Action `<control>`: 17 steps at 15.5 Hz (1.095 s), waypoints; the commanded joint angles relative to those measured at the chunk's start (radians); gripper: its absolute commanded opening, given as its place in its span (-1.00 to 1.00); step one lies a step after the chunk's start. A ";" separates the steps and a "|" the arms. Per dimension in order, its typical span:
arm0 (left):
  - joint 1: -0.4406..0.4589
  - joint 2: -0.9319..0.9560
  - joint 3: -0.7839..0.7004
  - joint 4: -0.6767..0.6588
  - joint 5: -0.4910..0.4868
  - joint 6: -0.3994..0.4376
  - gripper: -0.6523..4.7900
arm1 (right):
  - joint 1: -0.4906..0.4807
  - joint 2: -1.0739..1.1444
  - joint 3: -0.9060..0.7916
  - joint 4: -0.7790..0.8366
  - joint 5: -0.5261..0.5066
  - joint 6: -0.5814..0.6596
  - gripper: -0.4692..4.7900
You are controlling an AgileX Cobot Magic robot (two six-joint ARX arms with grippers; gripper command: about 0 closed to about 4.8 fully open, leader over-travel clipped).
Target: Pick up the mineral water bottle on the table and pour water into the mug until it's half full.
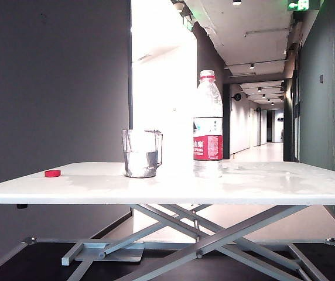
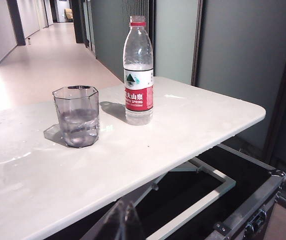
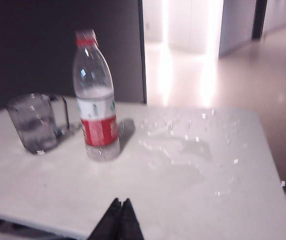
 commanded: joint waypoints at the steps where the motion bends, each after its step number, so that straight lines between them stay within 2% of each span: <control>1: 0.000 0.000 0.002 0.006 0.005 -0.003 -0.78 | 0.002 -0.214 -0.039 -0.138 0.009 0.003 -0.86; 8: 0.000 0.000 0.002 0.008 0.002 0.003 -0.78 | -0.026 -0.212 -0.044 -0.169 0.033 -0.006 -0.85; 9: 0.000 0.000 0.002 0.012 -0.036 0.025 -0.78 | -0.041 -0.212 -0.051 -0.162 0.037 -0.008 -0.85; 10: 0.000 0.000 0.002 0.010 -0.094 0.028 -0.78 | -0.058 -0.212 -0.051 -0.165 0.037 -0.008 -0.85; 11: 0.000 0.000 0.002 0.010 -0.198 0.028 -0.78 | -0.084 -0.212 -0.051 -0.159 0.036 -0.009 -0.85; 14: 0.000 0.000 0.002 0.009 -0.561 0.028 -0.78 | -0.185 -0.212 -0.051 -0.151 -0.013 -0.016 -0.85; 15: 0.000 0.000 0.002 0.006 -0.639 0.028 -0.78 | -0.211 -0.212 -0.051 -0.137 -0.042 -0.016 -0.85; 17: 0.000 0.000 0.002 0.006 -0.694 0.024 -0.78 | -0.242 -0.212 -0.052 -0.115 -0.064 -0.016 -0.85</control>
